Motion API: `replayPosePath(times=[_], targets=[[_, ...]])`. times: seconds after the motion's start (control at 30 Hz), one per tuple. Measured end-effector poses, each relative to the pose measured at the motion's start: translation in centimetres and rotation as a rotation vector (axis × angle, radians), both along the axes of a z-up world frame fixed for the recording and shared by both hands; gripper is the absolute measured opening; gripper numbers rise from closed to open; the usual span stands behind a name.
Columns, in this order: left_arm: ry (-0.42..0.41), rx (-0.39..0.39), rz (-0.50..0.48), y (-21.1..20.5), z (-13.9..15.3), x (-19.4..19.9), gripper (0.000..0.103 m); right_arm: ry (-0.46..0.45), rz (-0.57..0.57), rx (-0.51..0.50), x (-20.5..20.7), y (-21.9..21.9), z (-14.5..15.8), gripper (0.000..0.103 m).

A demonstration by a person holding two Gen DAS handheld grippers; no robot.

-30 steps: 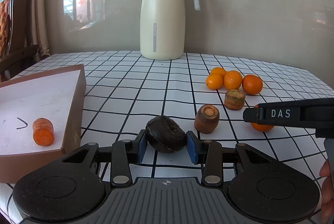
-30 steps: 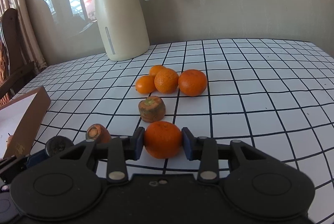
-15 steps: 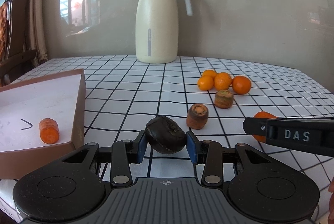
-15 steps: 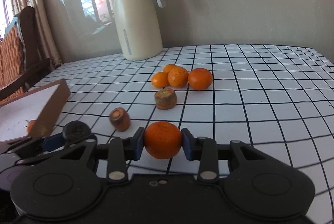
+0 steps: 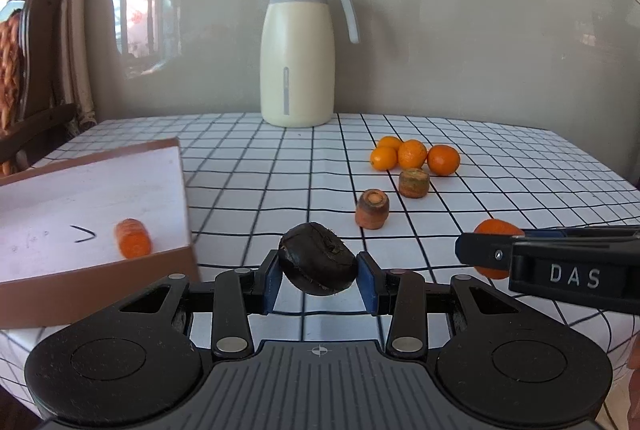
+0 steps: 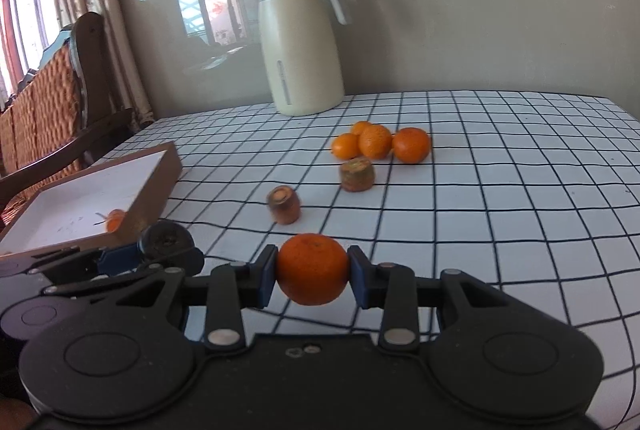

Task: Organize fruits
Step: 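Carry the dark fruit and orange into the cardboard tray and open both tools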

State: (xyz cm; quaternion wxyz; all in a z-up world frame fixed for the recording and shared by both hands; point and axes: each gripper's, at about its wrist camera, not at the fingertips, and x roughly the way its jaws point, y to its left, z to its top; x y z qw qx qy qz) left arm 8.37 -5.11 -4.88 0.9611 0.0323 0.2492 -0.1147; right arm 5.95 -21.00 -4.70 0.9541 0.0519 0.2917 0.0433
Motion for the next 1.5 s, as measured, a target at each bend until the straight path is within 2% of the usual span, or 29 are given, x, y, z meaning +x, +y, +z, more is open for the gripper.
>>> replayPosePath(times=[0.4,0.77,1.13,1.5], targets=[[-0.085,-0.031,0.069,4.7,2.7,-2.0,0.04,-0.114,0.1,0.026,-0.6,4.0,1.7,0.029],[-0.136,-0.055,0.209,9.8,4.1,-2.0,0.04,-0.212,0.185,0.061,0.3,8.1,2.8,0.029],[-0.156,-0.065,0.377,15.8,4.2,-2.1,0.04,-0.236,0.263,0.097,2.0,12.6,3.0,0.029],[-0.166,-0.049,0.476,20.2,4.4,-1.9,0.04,-0.251,0.311,0.115,3.5,16.0,2.7,0.029]])
